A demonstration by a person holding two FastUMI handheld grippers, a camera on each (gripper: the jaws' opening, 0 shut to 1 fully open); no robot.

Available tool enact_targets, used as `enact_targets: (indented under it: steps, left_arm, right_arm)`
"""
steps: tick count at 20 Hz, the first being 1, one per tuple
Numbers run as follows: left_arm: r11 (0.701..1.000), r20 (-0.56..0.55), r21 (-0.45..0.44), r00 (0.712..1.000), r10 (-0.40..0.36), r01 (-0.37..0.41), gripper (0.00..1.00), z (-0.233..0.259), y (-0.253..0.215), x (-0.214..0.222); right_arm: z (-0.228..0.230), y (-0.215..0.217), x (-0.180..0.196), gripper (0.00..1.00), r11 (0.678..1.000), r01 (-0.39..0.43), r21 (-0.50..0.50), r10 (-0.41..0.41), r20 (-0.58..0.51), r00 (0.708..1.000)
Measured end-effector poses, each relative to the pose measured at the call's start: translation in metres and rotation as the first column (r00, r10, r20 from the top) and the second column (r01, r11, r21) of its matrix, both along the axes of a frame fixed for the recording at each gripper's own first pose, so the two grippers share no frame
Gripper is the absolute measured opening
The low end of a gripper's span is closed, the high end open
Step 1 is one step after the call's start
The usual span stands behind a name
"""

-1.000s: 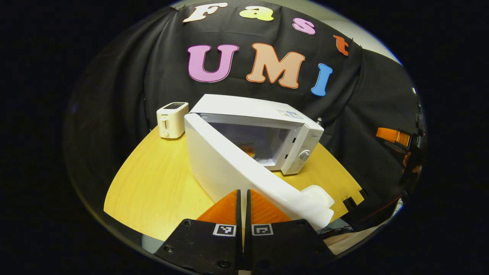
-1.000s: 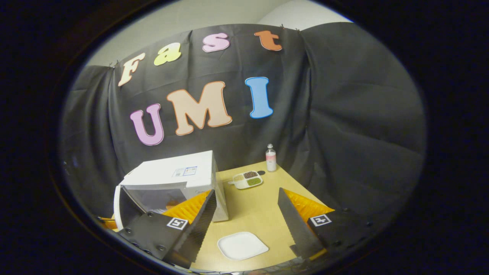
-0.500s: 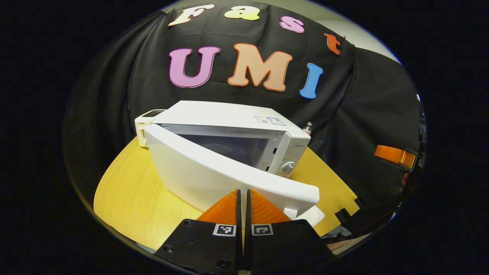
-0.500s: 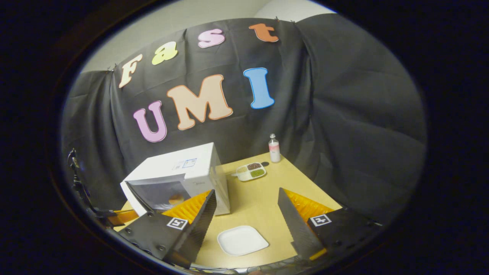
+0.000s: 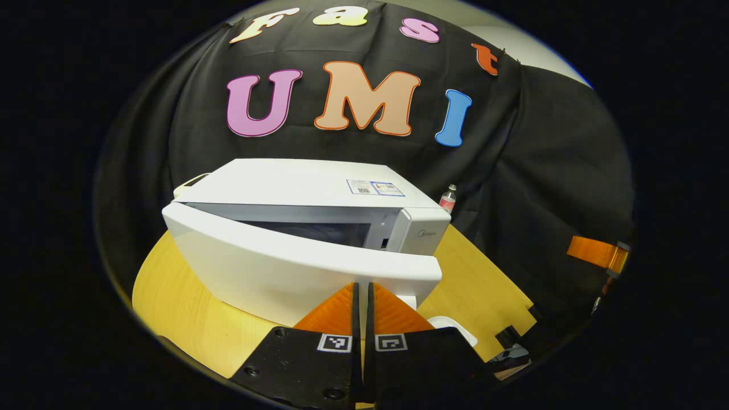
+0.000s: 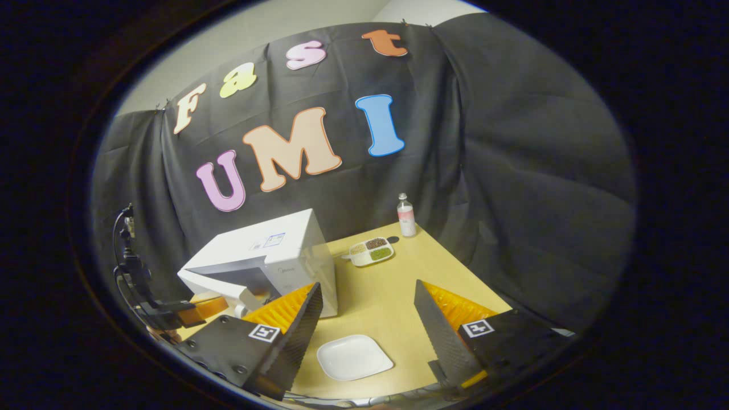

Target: Open the microwave oven with the left hand, put the food in, and close the microwave oven.

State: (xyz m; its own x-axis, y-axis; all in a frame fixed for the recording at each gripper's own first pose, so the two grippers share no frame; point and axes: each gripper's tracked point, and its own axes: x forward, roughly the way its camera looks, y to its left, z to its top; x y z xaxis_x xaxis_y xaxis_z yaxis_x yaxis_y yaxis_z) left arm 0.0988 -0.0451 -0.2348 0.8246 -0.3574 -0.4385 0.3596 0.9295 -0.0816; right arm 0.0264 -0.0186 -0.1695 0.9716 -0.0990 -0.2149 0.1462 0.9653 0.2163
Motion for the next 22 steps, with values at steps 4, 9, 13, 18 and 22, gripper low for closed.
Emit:
enact_targets:
  steps: [4,9,13,18,22]
  left_arm:
    - [1.000,0.008,-0.011,1.000,0.005,-0.005,0.01,0.000,-0.015,0.017]
    - [0.999,0.024,-0.035,0.999,0.041,-0.041,0.02,-0.007,-0.027,0.040]
    - [0.996,0.026,-0.040,0.996,0.083,-0.082,0.01,-0.009,-0.029,0.055]
    - [0.994,0.032,-0.031,0.994,0.102,-0.101,0.01,-0.011,-0.029,0.061]
    - [0.993,0.030,-0.038,0.993,0.113,-0.112,0.01,-0.012,-0.026,0.062]
  right_arm:
    - [-0.007,-0.002,0.007,0.91,1.000,-0.004,0.003,0.004,-0.014,1.000]
    - [-0.007,-0.002,0.020,0.91,1.000,-0.017,-0.003,0.017,-0.017,1.000]
    - [-0.012,0.005,0.029,0.91,0.999,-0.041,-0.002,0.041,-0.029,0.999]
    - [-0.018,0.012,0.035,0.91,0.998,-0.064,0.008,0.065,-0.049,0.997]
    - [-0.020,0.019,0.037,0.91,0.997,-0.072,0.001,0.072,-0.056,0.996]
